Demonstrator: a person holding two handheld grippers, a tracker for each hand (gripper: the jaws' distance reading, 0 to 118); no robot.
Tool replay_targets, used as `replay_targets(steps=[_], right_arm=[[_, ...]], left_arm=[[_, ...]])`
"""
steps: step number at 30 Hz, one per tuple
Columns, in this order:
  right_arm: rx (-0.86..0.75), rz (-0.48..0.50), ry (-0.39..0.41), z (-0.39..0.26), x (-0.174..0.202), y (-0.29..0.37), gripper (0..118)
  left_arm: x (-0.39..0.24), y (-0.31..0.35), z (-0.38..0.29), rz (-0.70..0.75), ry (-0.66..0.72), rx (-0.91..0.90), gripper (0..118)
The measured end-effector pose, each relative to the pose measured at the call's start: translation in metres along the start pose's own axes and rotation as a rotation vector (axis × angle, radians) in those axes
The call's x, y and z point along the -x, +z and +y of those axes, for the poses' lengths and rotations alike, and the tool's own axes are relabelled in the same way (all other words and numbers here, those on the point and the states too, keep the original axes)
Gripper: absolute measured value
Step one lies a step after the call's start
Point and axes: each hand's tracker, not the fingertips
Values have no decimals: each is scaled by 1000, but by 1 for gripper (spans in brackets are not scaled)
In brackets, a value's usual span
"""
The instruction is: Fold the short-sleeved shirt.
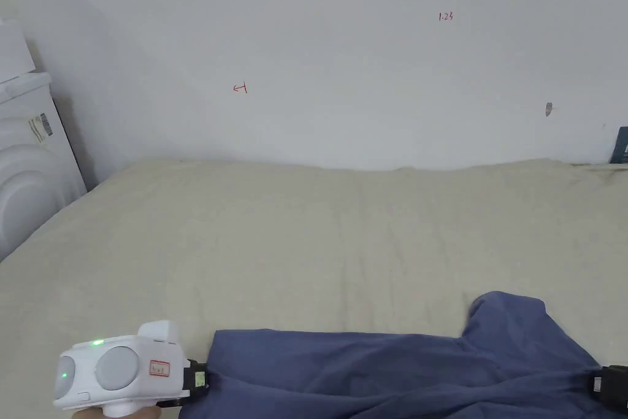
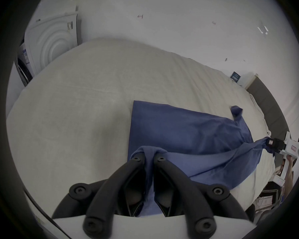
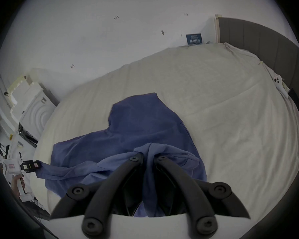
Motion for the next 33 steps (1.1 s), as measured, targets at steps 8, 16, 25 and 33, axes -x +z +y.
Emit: replay_targets(steps=[8, 16, 25, 33], right_arm=[[79, -64, -7, -10, -15, -50, 9], [-358, -124, 246, -30, -13, 71, 66], [-585, -12, 282, -85, 39, 235, 67], [-577, 21, 339, -155, 66, 264, 67]], left_arm=[[11, -63, -2, 41, 86, 42, 23], [-7, 72, -11, 73, -133, -342, 90], [-77, 261, -112, -34, -208, -757, 91], [-105, 292, -193, 32, -279, -827, 82]])
